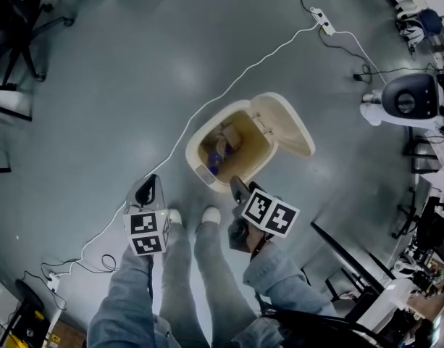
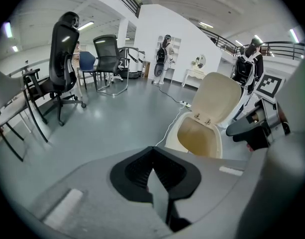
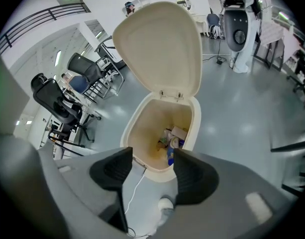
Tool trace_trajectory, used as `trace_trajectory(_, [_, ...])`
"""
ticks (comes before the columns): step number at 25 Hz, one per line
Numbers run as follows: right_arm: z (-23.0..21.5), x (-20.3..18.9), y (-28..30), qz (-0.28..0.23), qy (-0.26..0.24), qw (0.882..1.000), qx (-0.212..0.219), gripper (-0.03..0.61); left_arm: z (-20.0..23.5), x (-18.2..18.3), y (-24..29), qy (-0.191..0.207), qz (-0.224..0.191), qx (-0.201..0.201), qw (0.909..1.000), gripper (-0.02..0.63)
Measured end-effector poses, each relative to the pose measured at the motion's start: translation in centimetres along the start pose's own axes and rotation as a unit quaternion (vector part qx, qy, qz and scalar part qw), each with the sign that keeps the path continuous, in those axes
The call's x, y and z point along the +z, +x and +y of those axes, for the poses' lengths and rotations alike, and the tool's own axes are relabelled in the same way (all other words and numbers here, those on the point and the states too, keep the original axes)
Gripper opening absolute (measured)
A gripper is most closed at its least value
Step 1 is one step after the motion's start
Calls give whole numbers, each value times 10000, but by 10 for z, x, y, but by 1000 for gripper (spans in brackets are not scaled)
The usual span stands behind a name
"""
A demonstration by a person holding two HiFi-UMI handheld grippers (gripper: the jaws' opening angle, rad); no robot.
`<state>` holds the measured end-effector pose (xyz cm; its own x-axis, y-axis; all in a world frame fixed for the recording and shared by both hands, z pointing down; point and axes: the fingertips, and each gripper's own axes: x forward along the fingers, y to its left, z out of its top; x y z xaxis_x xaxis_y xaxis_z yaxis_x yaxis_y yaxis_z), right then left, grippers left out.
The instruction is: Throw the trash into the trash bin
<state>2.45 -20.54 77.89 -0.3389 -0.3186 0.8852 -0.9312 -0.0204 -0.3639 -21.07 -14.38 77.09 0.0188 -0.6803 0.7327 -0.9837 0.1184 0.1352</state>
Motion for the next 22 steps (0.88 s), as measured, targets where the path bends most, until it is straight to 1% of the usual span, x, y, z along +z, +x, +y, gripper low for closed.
trace_trajectory(4, [-1,4,-12,-179,-72,9998,32,245,-10,10,-11,64,-169,-85,9998,8])
trace_trajectory(6, [2,8,-19,-273,-153,9995,69,215,-17,20,-17,178,-284,-155,9993,8])
trace_trajectory(8, [6,9,-27,-346,-226,9991,116,210,-22,31,-24,296,-402,-207,9985,8])
trace_trajectory(11, [16,12,-46,-445,-201,9985,263,165,-30,52,-36,427,-547,-259,9973,8])
trace_trajectory(15, [32,19,-99,-617,-255,9968,434,100,-48,85,-74,457,-671,-368,9960,8])
trace_trajectory(16, [37,23,-114,-668,-289,9963,447,93,-53,96,-85,452,-705,-402,9957,8])
trace_trajectory(20, [48,46,-166,-1045,-344,9931,408,17,-67,142,-114,530,-887,-544,9932,8])
trace_trajectory(22, [49,55,-198,-1191,-407,9915,317,5,-76,163,-135,547,-936,-606,9923,8])
